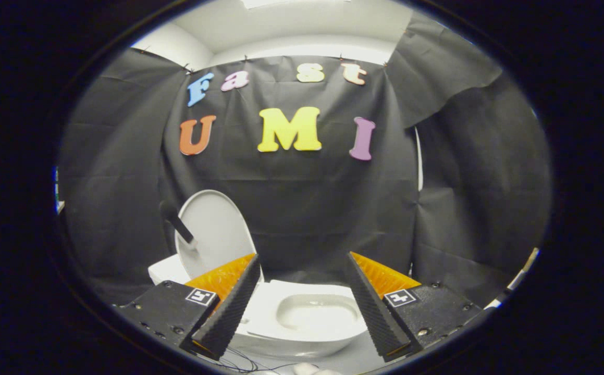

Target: Open the toilet lid.

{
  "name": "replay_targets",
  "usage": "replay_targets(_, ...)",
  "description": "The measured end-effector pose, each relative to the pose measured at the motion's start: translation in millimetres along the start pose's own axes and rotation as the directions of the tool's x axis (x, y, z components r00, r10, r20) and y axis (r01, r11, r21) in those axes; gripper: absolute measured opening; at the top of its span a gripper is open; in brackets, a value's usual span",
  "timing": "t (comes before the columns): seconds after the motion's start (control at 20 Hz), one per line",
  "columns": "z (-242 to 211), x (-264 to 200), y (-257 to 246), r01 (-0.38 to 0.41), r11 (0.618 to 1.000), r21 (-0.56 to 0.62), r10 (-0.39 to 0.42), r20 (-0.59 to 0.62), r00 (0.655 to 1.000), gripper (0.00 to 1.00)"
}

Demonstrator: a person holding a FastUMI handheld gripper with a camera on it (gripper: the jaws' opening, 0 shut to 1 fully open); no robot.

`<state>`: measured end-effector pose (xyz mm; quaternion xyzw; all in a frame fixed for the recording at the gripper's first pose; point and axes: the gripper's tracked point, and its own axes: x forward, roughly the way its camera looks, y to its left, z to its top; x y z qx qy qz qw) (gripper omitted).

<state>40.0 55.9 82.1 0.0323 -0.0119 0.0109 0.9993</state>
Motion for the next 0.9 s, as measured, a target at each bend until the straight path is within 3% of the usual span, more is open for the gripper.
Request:
replay_targets(0.35,-63.2,-6.6,-56.4,0.069,0.997,0.028,-0.067,-0.062,0.996,1.00)
replay_targets(0.9,-70.5,-13.7,-69.5,0.086,0.996,0.031,-0.084,-0.050,0.995,1.00)
